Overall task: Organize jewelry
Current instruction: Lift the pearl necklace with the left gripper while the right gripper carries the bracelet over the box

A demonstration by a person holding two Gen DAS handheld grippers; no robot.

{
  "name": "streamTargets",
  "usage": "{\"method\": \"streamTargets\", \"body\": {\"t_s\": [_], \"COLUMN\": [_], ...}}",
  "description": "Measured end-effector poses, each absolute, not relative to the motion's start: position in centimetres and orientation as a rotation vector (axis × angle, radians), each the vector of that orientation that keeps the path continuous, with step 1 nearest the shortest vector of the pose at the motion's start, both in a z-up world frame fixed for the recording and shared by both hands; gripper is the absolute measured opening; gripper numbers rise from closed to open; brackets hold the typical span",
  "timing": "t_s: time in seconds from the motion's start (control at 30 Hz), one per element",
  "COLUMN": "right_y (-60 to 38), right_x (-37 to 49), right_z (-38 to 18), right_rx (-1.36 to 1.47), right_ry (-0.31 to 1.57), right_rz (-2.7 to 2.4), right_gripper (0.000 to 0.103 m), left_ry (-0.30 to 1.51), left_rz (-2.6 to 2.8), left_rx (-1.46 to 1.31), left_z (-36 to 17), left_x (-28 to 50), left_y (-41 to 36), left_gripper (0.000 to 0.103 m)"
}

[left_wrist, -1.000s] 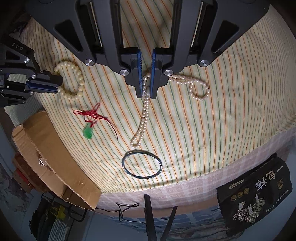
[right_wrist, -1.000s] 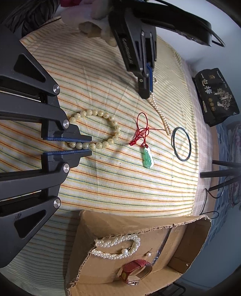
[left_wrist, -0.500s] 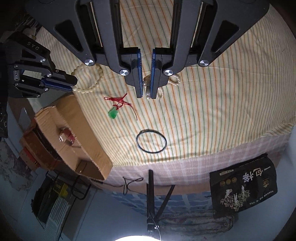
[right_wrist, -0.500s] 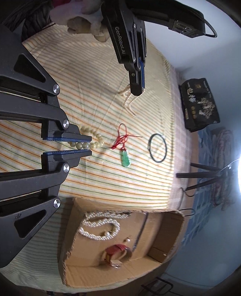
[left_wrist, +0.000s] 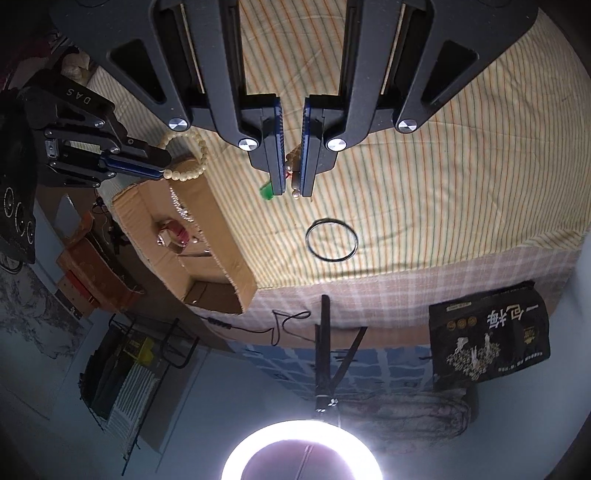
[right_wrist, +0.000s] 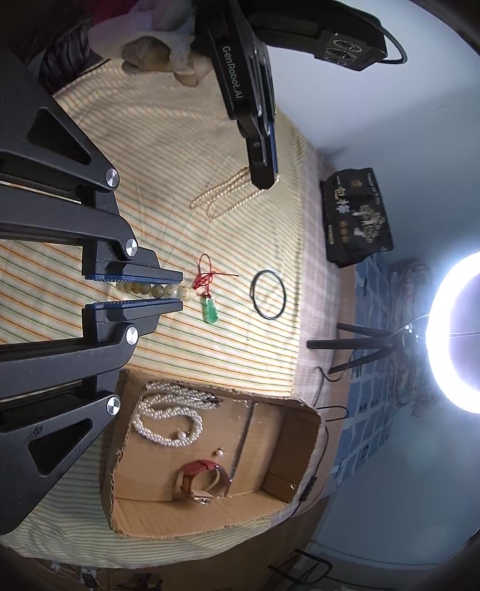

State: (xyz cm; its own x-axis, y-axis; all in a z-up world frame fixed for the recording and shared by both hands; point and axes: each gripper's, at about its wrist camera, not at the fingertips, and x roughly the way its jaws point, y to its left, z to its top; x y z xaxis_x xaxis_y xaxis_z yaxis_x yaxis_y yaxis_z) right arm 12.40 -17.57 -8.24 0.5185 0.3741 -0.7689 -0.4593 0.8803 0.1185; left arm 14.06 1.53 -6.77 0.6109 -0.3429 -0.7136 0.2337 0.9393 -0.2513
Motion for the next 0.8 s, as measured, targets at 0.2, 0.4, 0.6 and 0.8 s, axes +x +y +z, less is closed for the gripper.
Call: {"method": "streamTargets", "body": {"t_s": [0.2,0.4,0.6,0.8], "right_y": [-18.8,-20.8,-23.5,-25.7], "right_x": [12.1,12.7,13.5,14.5], "right_z": [-6.5,-4.9,-3.7,-3.0], "right_rx": [-0.089,-0.07,-0.046,-0.026], "right_ry": [0.857,0.822,0.794,0.776], "right_rz": [0.494,0.461,0.41,0.365], "right_gripper": [0.006,0.006,0.006,0.006], "left_ry": [0.826,0.81,0.796,0.772], "left_rz": [-0.379,-0.417,-0.446,-0.481], "left_rx": [-0.133,-0.139,-0.139,-0.13], "left_z": [-5.6,-4.7,-3.8,-2.9], "left_x": [13.6,13.6,13.8,14.2], "left_y": [-0.1,-1.7,-3.3,-5.6], "left_gripper": [0.005,0.005,0.005,0.005]}}
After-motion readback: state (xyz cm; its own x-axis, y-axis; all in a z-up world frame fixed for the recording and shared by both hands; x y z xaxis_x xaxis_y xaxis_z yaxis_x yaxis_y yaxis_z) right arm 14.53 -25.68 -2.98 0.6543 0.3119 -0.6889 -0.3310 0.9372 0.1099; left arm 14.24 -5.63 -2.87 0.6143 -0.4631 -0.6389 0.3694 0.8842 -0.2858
